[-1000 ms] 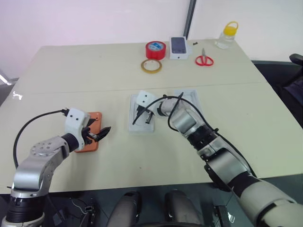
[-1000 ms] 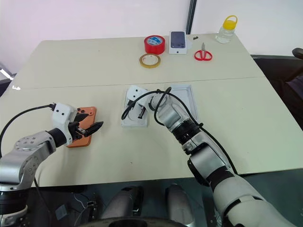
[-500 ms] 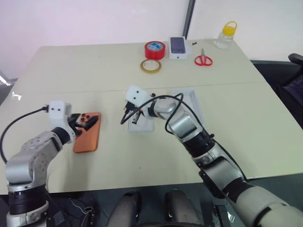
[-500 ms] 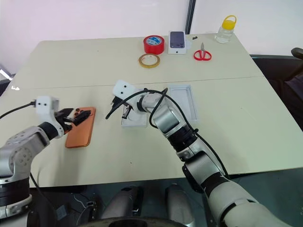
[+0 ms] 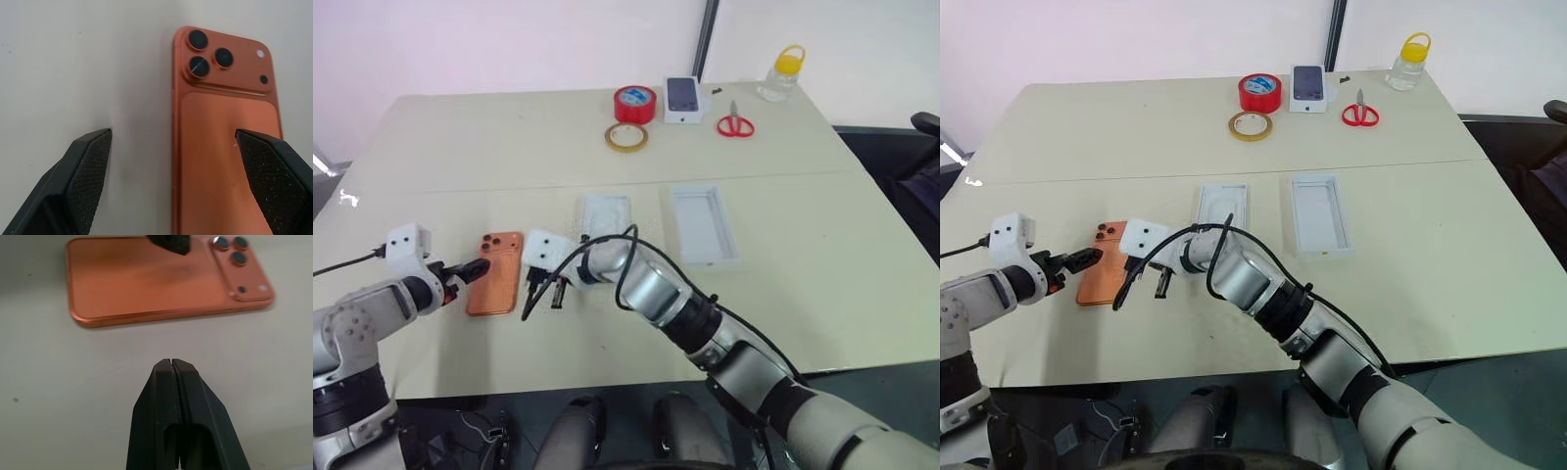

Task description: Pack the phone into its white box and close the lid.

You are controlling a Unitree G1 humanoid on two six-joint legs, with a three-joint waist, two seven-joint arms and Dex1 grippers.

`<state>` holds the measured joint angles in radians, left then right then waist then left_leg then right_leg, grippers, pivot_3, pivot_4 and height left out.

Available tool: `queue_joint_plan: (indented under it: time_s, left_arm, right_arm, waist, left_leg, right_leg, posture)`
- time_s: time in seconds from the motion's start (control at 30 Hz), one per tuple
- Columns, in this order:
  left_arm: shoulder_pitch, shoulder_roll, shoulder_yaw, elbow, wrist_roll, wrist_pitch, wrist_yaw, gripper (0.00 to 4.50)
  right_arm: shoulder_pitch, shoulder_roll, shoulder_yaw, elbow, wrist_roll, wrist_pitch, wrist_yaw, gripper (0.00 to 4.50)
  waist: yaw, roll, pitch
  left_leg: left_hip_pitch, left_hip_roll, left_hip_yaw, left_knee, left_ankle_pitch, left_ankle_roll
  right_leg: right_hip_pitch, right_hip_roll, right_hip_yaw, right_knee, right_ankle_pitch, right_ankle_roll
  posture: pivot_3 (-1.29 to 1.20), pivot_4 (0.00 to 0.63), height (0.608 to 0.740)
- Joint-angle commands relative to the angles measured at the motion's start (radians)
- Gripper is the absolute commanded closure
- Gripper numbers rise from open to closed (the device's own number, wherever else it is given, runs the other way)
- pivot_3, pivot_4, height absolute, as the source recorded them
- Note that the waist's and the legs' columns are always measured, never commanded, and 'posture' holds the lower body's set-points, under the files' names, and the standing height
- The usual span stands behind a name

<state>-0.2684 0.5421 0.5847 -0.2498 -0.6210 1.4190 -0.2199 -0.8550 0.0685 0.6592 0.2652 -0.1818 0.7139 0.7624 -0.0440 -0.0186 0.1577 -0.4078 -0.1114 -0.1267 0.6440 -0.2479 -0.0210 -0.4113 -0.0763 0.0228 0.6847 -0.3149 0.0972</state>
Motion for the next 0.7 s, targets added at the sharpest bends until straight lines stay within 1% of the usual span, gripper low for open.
queue_joint_plan:
  time_s: [0.03,0.27,0.37,0.5,0.7]
  left_arm:
    - [0.014,-0.042,-0.026,-0.033,-0.029,0.064,-0.011,0.24]
    - [0.016,-0.164,-0.035,-0.125,-0.044,0.157,-0.014,0.24]
    - [0.001,-0.214,-0.007,-0.142,-0.047,0.192,-0.014,0.24]
    - [-0.013,-0.266,-0.003,-0.156,-0.074,0.195,-0.007,0.24]
    - [-0.038,-0.325,-0.01,-0.151,-0.117,0.195,0.016,0.24]
  right_arm:
    - [-0.042,0.041,0.012,0.033,0.004,-0.016,0.009,4.49]
    - [-0.079,0.071,0.0,0.15,-0.006,-0.043,0.0,4.49]
    - [-0.084,0.063,-0.004,0.17,-0.014,-0.051,-0.004,4.49]
    - [-0.087,0.045,-0.024,0.165,-0.018,-0.047,-0.01,4.49]
    - [-0.07,0.006,-0.038,0.127,-0.022,-0.031,-0.009,4.49]
  waist:
    - [0.001,0.0,0.0]
    - [0.006,0.001,-0.001]
    - [0.008,0.002,-0.002]
    - [0.011,0.003,-0.003]
    - [0.031,0.004,-0.004]
  left_leg:
    - [0.0,0.0,0.0,0.0,0.0,0.0]
    - [0.001,-0.001,0.0,0.0,0.0,0.0]
    - [0.001,-0.001,-0.001,0.0,0.0,0.0]
    - [0.002,-0.002,-0.001,0.0,0.0,0.0]
    - [0.003,-0.002,-0.001,0.0,0.0,0.0]
  right_leg:
    - [0.0,0.0,0.0,0.0,0.0,0.0]
    - [0.001,-0.001,0.0,-0.001,0.0,0.0]
    - [0.002,-0.001,-0.001,-0.001,0.0,0.0]
    - [0.003,-0.001,-0.001,-0.001,0.0,0.0]
    - [0.004,-0.002,-0.001,-0.002,0.0,0.0]
  posture:
    - [0.0,0.15,0.74]
    - [0.0,0.15,0.74]
    - [0.0,0.15,0.74]
    - [0.0,0.15,0.74]
    - [0.0,0.15,0.74]
